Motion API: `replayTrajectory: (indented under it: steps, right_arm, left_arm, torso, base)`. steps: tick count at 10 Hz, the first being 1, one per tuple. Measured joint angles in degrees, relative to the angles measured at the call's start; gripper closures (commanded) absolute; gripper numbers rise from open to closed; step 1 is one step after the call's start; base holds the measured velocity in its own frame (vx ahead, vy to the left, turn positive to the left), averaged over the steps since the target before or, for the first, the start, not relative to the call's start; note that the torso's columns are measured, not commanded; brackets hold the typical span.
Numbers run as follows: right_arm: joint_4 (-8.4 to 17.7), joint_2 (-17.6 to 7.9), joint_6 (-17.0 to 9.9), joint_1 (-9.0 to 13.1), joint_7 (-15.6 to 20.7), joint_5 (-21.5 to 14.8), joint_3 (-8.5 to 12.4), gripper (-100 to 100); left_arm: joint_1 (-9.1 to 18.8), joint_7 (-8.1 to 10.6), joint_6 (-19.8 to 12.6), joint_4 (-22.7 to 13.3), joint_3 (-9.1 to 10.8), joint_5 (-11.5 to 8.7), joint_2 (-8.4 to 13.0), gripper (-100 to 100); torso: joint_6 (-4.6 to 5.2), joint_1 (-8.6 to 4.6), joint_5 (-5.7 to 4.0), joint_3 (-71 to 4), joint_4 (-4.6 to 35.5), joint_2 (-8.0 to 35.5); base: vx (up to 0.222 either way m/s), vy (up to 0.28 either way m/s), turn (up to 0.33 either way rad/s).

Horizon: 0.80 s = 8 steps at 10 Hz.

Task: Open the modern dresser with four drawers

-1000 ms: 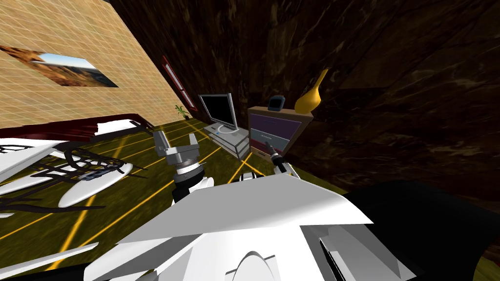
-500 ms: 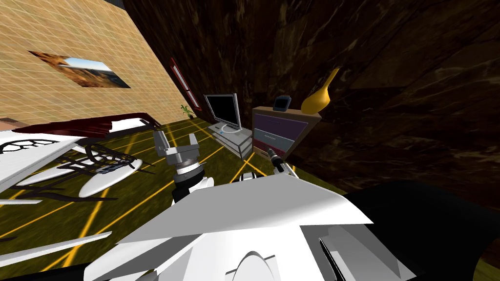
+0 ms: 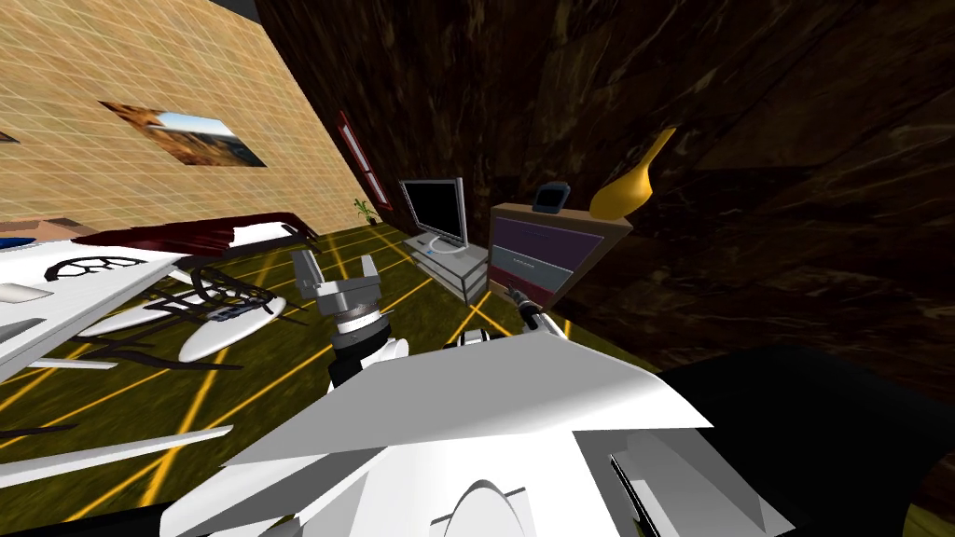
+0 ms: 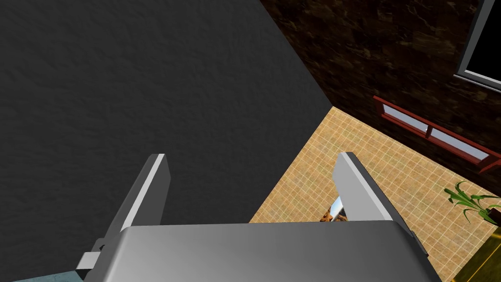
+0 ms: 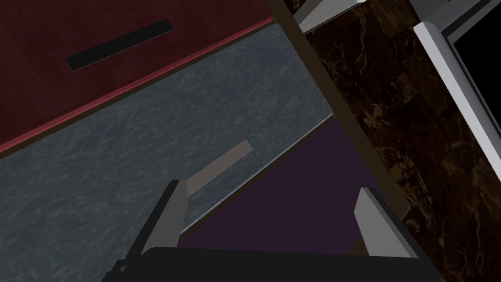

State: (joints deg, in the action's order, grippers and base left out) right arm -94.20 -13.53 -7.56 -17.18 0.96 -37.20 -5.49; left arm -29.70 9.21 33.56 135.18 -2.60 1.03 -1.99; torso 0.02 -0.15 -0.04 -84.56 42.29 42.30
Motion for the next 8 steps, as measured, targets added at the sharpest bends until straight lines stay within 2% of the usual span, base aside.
replayTrajectory:
  steps: [1, 2, 4, 8]
  right_arm:
    - [0.85, -0.72, -1.57, 0.27, 0.37, -1.37, -0.55, -100]
    - [3.44, -0.75, -2.02, 1.21, 0.59, -2.47, -0.10, -100]
    - [6.18, -1.18, -4.82, 1.89, 1.60, -5.21, -0.80, -100]
    - [13.20, -2.80, -9.11, 3.69, 3.13, -10.78, -0.92, -100]
  left_arm:
    - [0.01, 0.00, 0.00, 0.00, -0.01, 0.00, 0.00, 0]
    - [0.00, 0.00, 0.00, 0.00, 0.00, 0.00, 0.00, 0]
    - [0.00, 0.00, 0.00, 0.00, 0.00, 0.00, 0.00, 0]
    - [0.00, 0.00, 0.00, 0.00, 0.00, 0.00, 0.00, 0]
  torso:
    - [-0.04, 0.15, 0.03, -0.01, 0.00, -0.01]
    - [-0.01, 0.18, 0.05, -0.02, -0.01, -0.03]
    - [0.00, 0.15, 0.05, -0.05, -0.02, -0.08]
    - [0.00, 0.10, 0.03, 0.01, 0.00, 0.02]
  base:
    - [0.010, 0.060, 0.073]
    - [0.027, 0.086, 0.128]
    - [0.037, 0.069, 0.096]
    - [0.033, 0.054, 0.098]
